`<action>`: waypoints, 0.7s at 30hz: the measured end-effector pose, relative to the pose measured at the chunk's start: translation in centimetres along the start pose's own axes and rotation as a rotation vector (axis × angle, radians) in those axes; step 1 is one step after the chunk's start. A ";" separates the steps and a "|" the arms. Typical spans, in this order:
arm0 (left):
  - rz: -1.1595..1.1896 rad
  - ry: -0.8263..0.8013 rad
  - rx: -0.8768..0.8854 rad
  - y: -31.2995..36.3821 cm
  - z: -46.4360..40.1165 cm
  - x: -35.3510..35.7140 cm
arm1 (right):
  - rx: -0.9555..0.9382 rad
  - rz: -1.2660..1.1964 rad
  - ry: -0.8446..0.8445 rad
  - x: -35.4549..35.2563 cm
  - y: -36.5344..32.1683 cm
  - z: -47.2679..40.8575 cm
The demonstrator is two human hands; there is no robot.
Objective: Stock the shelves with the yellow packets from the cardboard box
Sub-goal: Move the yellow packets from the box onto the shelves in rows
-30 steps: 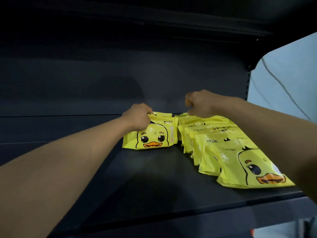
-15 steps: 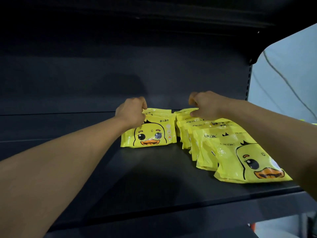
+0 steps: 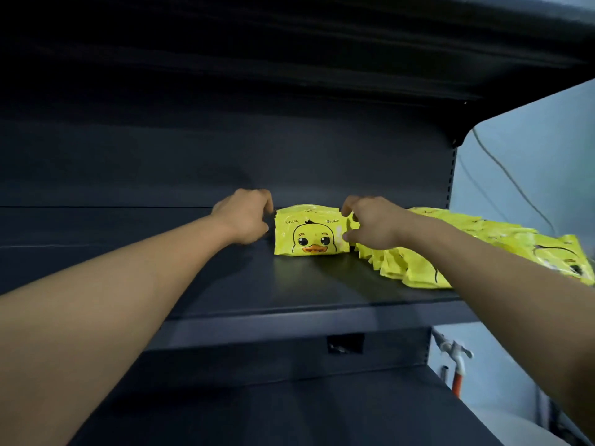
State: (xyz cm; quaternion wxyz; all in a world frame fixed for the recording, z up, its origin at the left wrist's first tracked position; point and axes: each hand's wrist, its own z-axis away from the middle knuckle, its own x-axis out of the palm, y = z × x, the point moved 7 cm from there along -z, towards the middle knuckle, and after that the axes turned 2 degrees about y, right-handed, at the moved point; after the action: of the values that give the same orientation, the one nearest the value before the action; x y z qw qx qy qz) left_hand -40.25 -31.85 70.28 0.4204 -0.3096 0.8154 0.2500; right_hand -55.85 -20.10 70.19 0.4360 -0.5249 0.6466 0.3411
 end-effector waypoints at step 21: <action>0.087 -0.236 0.068 -3.9 27.1 0.0 | -0.028 -0.224 -0.284 9.6 -16.7 20.2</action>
State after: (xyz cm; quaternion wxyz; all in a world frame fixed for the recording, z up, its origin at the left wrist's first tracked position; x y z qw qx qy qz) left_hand -23.03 -16.41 55.52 0.5127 -0.2279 0.7808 0.2748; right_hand -36.07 -9.24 53.81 0.5511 -0.5461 0.5110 0.3700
